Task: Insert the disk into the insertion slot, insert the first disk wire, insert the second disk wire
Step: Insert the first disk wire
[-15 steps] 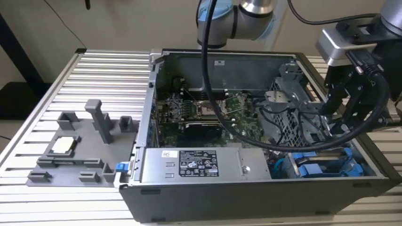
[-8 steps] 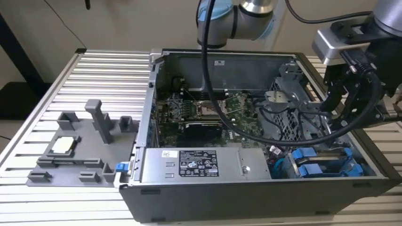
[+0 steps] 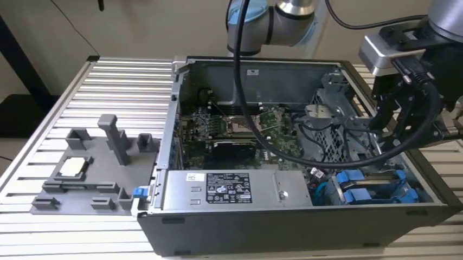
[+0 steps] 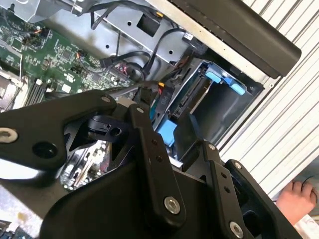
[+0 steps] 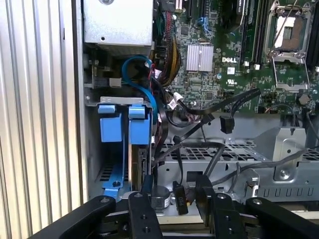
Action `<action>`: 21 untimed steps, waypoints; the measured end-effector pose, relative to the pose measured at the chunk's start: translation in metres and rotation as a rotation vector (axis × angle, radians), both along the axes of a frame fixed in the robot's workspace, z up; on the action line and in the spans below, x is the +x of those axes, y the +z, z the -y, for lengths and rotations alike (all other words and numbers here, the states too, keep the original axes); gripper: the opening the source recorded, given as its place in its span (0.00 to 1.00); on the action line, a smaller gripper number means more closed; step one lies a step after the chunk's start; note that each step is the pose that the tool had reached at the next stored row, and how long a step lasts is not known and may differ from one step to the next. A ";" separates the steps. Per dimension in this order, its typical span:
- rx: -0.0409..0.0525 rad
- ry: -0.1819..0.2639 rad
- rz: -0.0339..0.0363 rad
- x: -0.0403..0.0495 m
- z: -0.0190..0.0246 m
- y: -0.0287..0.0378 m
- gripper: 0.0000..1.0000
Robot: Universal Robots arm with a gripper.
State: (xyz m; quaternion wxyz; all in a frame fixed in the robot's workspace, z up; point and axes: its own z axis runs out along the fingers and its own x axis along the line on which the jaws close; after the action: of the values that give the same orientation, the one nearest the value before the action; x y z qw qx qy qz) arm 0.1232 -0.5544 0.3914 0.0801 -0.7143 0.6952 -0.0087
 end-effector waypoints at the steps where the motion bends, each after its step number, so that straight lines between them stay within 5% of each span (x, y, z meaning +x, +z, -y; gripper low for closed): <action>1: -0.0002 0.003 0.0000 0.0006 0.0000 0.0001 0.47; 21: 0.0000 0.062 0.0028 0.0099 0.0032 -0.0004 0.47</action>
State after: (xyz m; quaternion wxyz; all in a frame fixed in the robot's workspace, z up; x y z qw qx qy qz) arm 0.1331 -0.5576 0.3910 0.0813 -0.7356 0.6724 -0.0072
